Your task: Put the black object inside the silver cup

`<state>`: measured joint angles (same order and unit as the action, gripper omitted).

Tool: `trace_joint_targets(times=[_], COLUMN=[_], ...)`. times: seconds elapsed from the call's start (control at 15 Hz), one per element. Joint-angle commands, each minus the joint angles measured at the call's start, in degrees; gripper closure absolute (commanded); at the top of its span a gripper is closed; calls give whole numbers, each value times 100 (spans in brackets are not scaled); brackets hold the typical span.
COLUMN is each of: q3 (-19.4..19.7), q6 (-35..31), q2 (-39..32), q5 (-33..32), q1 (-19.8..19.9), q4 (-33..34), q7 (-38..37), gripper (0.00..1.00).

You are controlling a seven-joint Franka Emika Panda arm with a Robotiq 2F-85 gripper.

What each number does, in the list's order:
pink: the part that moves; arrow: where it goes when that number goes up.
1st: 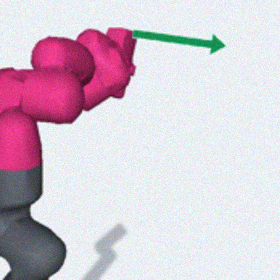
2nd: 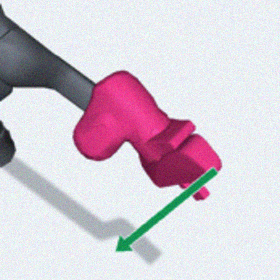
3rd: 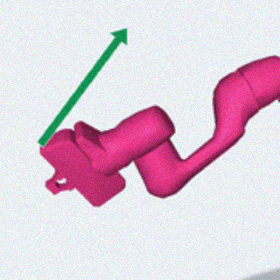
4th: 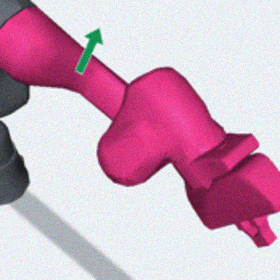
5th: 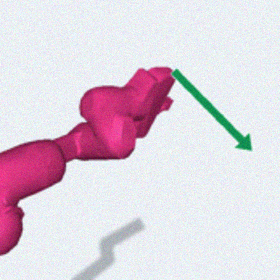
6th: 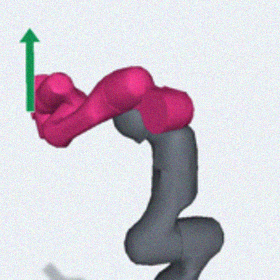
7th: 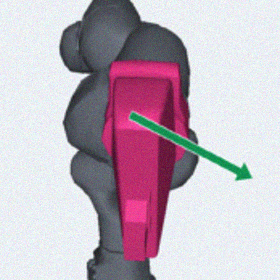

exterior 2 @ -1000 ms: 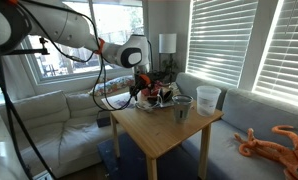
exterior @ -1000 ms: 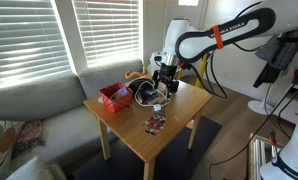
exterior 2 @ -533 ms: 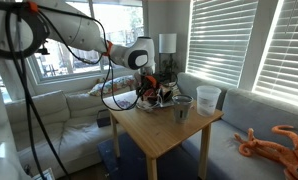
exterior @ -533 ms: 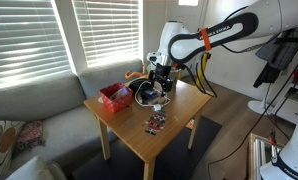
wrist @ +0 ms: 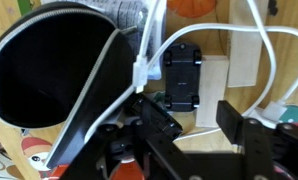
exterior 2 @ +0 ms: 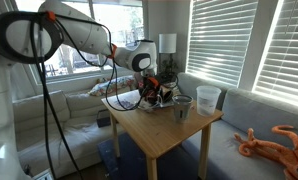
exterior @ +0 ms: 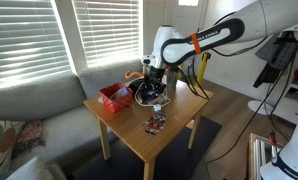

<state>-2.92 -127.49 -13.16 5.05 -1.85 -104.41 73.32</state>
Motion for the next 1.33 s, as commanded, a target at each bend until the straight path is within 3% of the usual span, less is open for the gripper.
trace_joint_targets(times=[0.0,0.13,0.47,0.53,0.67,0.87,1.0,1.07,1.27], q3=[-148,-166,-216,-231,-240,-254,-250,-244,-243], q6=[38,90,176,204,234,264,320,356,384], q2=[-207,-259,-344,-353,-332,-246,-241,-248,-275], q5=[152,150,137,154,131,150,143,132,163], q1=[166,196,255,266,267,273,272,271,287], q4=[254,307,352,361,377,361,385,406,431], q7=[184,183,172,184,138,125,102,93,117], gripper=[42,56,64,70,90,90,53,39,20])
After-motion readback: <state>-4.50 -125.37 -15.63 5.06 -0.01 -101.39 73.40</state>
